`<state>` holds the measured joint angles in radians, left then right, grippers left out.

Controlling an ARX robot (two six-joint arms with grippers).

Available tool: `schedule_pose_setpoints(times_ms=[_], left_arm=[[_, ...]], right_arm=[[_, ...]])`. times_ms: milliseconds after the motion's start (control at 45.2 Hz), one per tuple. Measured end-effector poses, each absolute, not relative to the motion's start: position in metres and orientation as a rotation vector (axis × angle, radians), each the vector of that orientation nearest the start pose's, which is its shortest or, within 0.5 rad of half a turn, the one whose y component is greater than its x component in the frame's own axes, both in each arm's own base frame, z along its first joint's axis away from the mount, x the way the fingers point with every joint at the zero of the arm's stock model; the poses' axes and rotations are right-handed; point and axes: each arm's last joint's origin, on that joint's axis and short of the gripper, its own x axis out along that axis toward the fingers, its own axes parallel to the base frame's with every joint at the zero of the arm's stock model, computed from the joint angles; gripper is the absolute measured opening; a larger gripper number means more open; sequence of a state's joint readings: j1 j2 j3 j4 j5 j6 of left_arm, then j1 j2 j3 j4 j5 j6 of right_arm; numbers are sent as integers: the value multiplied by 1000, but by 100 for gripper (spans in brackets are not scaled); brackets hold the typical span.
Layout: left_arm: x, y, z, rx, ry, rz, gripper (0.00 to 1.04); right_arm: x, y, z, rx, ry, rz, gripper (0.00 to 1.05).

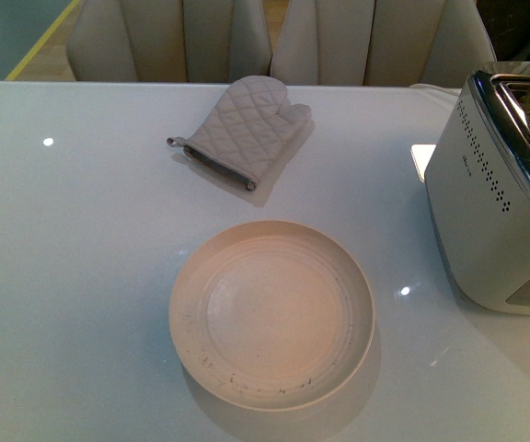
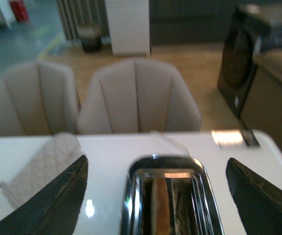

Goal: Put bread into toaster

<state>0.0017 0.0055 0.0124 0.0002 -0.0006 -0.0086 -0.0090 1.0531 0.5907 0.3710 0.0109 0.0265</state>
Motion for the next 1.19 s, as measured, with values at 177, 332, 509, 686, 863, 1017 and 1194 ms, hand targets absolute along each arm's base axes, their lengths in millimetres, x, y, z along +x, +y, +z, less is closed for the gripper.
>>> schedule_pose_setpoints(times_ms=[177,332,509,686,863,1017,1194], left_arm=[[97,0,167,-9,-7,2,98],[97,0,167,-9,-7,2,98],[97,0,167,-9,-7,2,98],[97,0,167,-9,-7,2,98],[97,0,167,-9,-7,2,98],[97,0,167,-9,-7,2,98],[97,0,167,-9,-7,2,98]], right_arm=[[199,0,252,11,-31,-3,55],[185,0,221,7,25,0,31],[167,0,207,6,5,-1,2],[153,0,194,4,7,-1,2],[144,0,186,4,9,-1,2],[137,0,182,4,8,-1,2],[129,0,177,4,7,-1,2]])
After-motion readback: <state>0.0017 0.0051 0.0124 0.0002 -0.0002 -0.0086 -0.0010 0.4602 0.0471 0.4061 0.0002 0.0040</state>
